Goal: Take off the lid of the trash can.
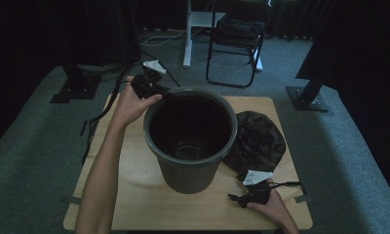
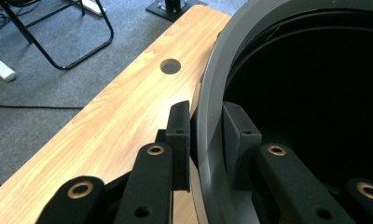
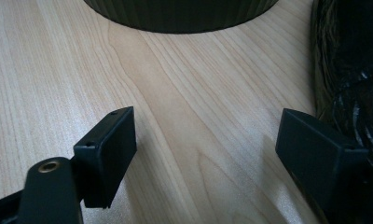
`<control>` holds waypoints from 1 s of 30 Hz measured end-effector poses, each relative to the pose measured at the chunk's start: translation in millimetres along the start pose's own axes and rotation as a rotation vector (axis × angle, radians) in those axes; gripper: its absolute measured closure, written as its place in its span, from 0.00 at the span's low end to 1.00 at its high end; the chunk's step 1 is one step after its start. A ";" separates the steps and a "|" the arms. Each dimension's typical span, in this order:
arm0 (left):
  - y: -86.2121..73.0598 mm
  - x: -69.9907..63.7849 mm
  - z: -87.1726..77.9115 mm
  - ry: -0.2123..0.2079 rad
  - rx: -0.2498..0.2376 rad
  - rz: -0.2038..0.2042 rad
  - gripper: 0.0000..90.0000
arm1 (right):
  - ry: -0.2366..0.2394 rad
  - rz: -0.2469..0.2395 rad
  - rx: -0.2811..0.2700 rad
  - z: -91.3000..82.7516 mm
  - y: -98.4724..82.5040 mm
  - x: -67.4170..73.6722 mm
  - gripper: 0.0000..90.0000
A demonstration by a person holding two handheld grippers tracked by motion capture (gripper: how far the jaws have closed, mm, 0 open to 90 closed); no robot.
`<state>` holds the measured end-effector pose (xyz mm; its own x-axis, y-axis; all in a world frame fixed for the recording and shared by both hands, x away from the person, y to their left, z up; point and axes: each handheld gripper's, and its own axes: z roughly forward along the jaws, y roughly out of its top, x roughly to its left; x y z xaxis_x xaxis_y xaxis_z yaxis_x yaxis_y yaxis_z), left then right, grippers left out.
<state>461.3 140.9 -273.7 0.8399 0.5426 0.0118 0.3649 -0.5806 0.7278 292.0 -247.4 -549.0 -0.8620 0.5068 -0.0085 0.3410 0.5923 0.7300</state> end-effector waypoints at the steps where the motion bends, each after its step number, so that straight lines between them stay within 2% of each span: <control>1: -0.6 0.8 -1.3 -0.003 0.000 -0.002 0.83 | 0.000 0.000 0.000 0.0 0.0 0.1 0.22; 8: -2.8 3.5 -8.9 -0.027 -0.018 -0.016 0.83 | 0.000 0.000 0.000 0.0 0.0 0.1 0.22; 12: -1.4 3.8 -3.6 -0.048 -0.011 -0.018 0.84 | 0.002 0.000 0.000 0.0 0.0 -0.1 0.22; 14: -1.2 4.6 0.0 -0.074 -0.025 -0.030 0.84 | 0.000 0.000 0.000 0.1 0.0 0.0 0.22; 20: 3.0 3.3 8.3 -0.116 -0.044 -0.035 0.84 | 0.003 0.000 0.000 -0.1 -0.2 0.1 0.22; 24: 3.9 3.1 8.7 -0.117 -0.042 -0.032 0.84 | 0.004 -0.002 0.000 -0.3 -0.4 0.3 0.22; 30: 1.5 7.6 1.1 -0.120 -0.060 -0.056 0.84 | 0.007 -0.003 0.000 -0.3 -0.6 0.2 0.22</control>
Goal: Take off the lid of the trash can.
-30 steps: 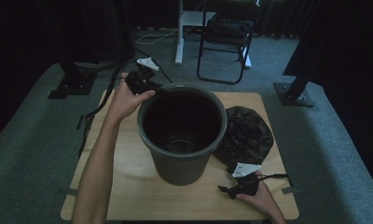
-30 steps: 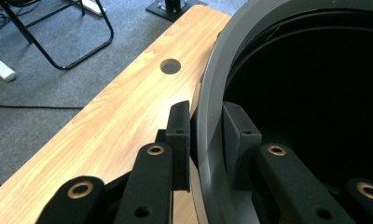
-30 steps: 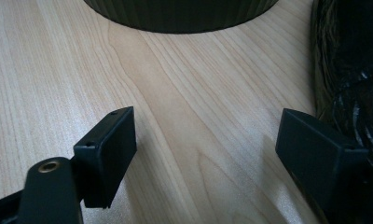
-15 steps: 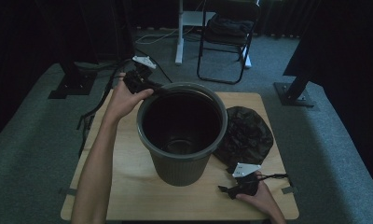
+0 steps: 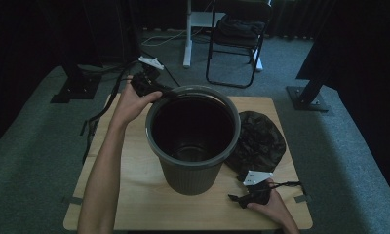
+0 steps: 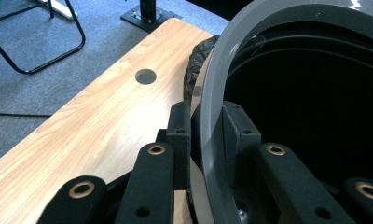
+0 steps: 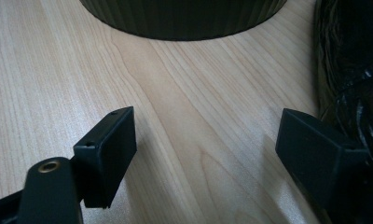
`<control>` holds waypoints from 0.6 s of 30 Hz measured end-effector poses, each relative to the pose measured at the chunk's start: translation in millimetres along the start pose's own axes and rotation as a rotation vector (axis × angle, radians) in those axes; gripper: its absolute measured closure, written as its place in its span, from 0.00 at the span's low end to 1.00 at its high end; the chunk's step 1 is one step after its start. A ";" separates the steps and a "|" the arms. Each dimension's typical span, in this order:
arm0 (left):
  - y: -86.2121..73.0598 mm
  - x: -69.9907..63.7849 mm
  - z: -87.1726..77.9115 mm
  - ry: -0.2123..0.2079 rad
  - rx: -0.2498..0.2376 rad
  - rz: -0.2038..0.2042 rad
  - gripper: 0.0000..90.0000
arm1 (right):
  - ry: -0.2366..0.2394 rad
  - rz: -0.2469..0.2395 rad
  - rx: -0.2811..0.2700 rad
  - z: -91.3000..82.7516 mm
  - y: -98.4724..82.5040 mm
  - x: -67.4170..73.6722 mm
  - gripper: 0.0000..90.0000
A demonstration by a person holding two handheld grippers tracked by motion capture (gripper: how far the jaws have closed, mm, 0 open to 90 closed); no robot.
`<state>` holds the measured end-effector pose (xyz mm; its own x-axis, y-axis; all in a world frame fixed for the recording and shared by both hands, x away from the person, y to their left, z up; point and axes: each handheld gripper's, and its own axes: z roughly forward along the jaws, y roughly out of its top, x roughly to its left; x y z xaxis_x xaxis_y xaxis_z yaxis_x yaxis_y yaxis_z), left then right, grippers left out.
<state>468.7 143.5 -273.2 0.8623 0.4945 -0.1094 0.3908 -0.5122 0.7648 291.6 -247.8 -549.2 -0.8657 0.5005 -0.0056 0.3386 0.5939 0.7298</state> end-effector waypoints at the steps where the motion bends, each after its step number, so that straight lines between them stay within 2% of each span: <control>1: 0.1 0.2 -1.3 0.001 0.000 -0.001 0.84 | 0.000 0.000 0.000 0.0 0.0 0.0 0.22; 6: -1.4 2.1 -5.2 -0.005 -0.013 -0.011 0.84 | 0.000 0.000 0.000 0.0 0.0 0.0 0.22; 15: -4.3 7.1 -8.5 -0.042 -0.043 -0.043 0.84 | 0.002 -0.001 0.000 -0.1 -0.1 0.0 0.22; 18: -3.8 6.2 -4.9 -0.042 -0.033 -0.045 0.84 | 0.002 0.000 0.001 0.0 -0.1 -0.1 0.21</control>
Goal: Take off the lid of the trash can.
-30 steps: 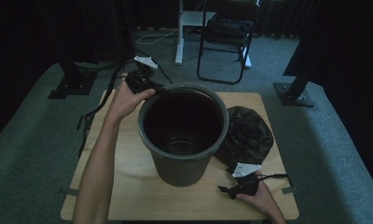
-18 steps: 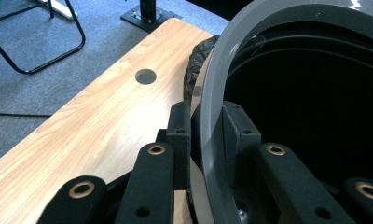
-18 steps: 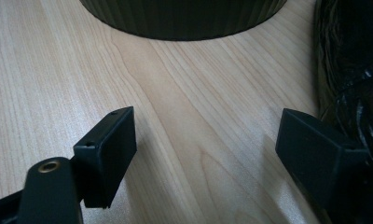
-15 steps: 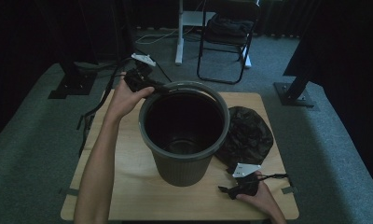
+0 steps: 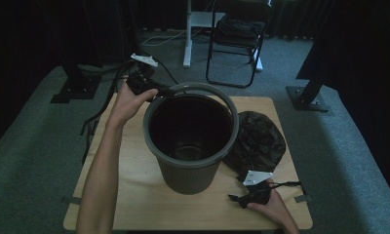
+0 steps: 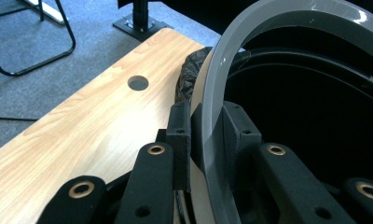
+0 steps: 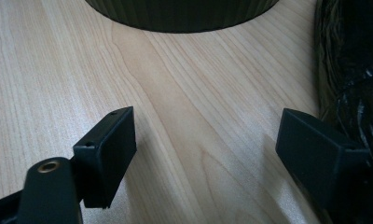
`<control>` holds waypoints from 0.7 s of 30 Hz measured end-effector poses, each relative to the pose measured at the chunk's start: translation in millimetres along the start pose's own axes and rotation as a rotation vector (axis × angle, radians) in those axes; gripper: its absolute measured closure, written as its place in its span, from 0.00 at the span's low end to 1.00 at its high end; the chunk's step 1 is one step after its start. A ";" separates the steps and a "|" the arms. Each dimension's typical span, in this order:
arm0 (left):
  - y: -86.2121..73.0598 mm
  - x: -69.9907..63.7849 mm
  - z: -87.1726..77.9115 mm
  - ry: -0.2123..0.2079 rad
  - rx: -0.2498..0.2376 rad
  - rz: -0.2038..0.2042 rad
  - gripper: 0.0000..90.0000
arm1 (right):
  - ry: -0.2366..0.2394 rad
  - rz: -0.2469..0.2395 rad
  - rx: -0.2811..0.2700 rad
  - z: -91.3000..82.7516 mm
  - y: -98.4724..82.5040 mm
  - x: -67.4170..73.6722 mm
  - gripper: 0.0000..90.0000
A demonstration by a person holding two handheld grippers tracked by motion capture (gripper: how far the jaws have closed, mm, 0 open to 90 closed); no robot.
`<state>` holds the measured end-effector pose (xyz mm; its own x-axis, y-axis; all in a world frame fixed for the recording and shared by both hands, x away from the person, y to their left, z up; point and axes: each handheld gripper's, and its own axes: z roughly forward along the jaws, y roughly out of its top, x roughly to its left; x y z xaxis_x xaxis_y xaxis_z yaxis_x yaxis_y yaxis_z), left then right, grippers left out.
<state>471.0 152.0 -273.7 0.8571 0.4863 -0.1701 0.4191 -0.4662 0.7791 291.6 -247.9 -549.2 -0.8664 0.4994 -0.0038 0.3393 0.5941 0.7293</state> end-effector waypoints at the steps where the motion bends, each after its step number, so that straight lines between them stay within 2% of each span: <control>1: -0.2 0.4 1.3 -0.001 0.004 -0.003 0.84 | 0.000 0.000 0.000 0.0 0.0 0.0 0.21; 15: 2.2 -1.6 17.6 -0.052 -0.013 -0.017 0.83 | 0.000 0.001 0.001 0.0 0.0 0.0 0.21; 21: 1.3 0.3 11.9 -0.047 -0.011 -0.020 0.83 | 0.000 0.000 0.001 0.0 0.0 0.0 0.21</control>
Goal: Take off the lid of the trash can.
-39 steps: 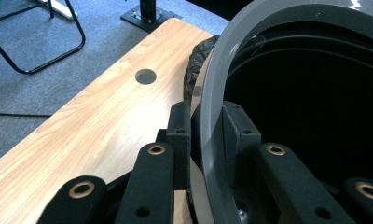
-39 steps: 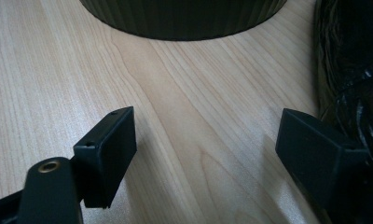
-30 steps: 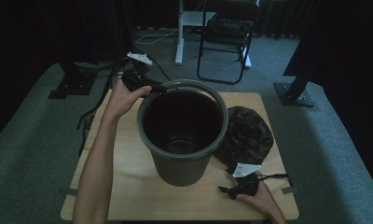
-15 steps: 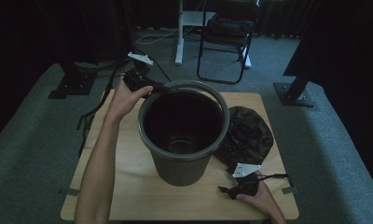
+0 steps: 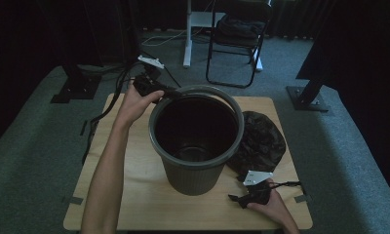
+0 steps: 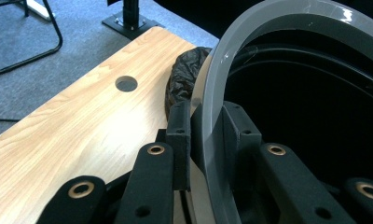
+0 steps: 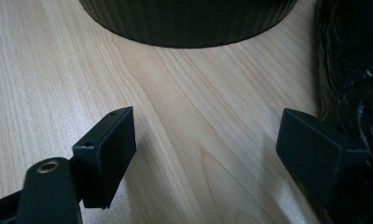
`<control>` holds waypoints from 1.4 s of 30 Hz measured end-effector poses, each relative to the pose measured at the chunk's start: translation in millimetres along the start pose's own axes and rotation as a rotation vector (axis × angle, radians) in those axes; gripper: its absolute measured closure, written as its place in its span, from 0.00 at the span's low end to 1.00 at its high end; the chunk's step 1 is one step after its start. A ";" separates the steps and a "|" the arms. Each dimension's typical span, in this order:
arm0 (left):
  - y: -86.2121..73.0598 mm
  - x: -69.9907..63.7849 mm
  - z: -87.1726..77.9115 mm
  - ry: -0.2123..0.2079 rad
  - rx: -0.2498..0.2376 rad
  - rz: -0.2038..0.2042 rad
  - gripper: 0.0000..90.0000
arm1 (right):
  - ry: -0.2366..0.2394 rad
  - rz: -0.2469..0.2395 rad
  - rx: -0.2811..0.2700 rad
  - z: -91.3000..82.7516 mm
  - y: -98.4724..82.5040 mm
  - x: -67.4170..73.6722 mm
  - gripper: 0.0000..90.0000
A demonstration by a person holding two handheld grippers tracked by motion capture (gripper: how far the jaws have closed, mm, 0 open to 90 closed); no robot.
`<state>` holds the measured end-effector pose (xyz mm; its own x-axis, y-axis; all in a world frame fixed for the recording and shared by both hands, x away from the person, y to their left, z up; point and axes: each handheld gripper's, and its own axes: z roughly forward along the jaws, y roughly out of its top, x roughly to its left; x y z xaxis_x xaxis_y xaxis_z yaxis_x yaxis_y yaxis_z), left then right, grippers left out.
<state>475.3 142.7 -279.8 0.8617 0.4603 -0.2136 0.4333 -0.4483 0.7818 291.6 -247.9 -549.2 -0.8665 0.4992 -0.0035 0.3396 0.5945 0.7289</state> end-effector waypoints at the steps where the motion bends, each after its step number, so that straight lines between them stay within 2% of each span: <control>1: 0.3 0.1 -2.0 -0.002 -0.004 -0.005 0.83 | 0.000 0.000 0.000 0.0 0.0 0.0 0.21; 7: 1.2 2.4 -12.2 -0.026 -0.034 -0.031 0.83 | 0.001 0.000 0.000 0.1 0.0 -0.1 0.21; 13: 3.2 2.2 -6.4 -0.044 -0.036 -0.049 0.83 | 0.002 0.000 0.000 0.1 0.0 -0.2 0.21; 17: 2.4 3.4 -3.9 -0.035 -0.018 -0.053 0.83 | 0.002 0.000 0.000 0.1 0.1 -0.2 0.21; 21: 1.5 4.2 -14.4 -0.020 -0.023 -0.055 0.83 | 0.002 0.000 0.000 0.1 0.1 -0.3 0.21; 27: 0.2 5.2 -29.4 -0.026 -0.038 -0.063 0.83 | 0.003 0.000 0.000 0.1 0.1 -0.2 0.21; 34: -12.4 12.0 -50.6 -0.028 -0.014 -0.060 0.83 | 0.002 0.001 0.001 0.1 0.1 -0.2 0.21; 38: -21.2 16.6 -58.0 -0.052 -0.005 -0.050 0.83 | 0.002 0.000 0.001 0.1 0.1 -0.3 0.21; 42: -29.2 20.4 -65.0 -0.059 0.018 -0.042 0.83 | 0.003 0.001 0.001 0.1 0.1 -0.3 0.21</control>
<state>463.1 215.0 -268.9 0.8565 0.4333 -0.2803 0.4736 -0.4440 0.7607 291.9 -247.9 -549.1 -0.8669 0.4985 -0.0007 0.3413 0.5945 0.7280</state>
